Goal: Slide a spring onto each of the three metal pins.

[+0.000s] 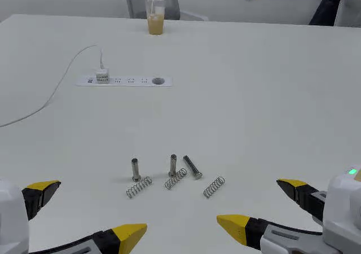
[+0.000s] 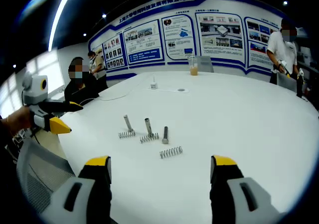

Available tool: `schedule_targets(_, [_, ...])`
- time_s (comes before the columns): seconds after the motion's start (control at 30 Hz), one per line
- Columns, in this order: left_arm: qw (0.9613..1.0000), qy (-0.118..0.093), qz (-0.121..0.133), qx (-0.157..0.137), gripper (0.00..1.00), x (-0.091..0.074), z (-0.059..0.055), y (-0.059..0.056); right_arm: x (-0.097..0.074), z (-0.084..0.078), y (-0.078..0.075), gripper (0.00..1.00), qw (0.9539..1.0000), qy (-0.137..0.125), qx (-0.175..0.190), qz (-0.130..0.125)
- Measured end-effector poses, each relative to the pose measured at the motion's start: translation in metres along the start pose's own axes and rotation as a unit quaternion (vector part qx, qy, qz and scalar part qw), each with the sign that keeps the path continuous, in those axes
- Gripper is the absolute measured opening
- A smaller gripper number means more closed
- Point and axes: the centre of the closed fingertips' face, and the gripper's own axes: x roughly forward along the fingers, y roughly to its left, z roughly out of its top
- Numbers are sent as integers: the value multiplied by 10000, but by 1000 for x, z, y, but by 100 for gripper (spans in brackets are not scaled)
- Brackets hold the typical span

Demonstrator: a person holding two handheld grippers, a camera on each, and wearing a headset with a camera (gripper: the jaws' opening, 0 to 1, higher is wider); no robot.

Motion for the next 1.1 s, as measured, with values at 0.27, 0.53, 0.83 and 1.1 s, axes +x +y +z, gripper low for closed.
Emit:
schedule_targets(0.27, [10000,26,8,13,94,0,-1,0,0,-2,0,82,10000,23,6,0])
schedule_targets(0.53, [10000,-36,21,55,98,0,0,0,1,-4,0,81,10000,61,27,6])
schedule_targets(0.83, [9999,-79,63,5,100,1,1,0,5,-4,-2,80,10000,89,26,-3])
schedule_targets(1.1, [9999,-100,75,43,100,3,2,-1,16,2,-4,75,9999,110,38,29])
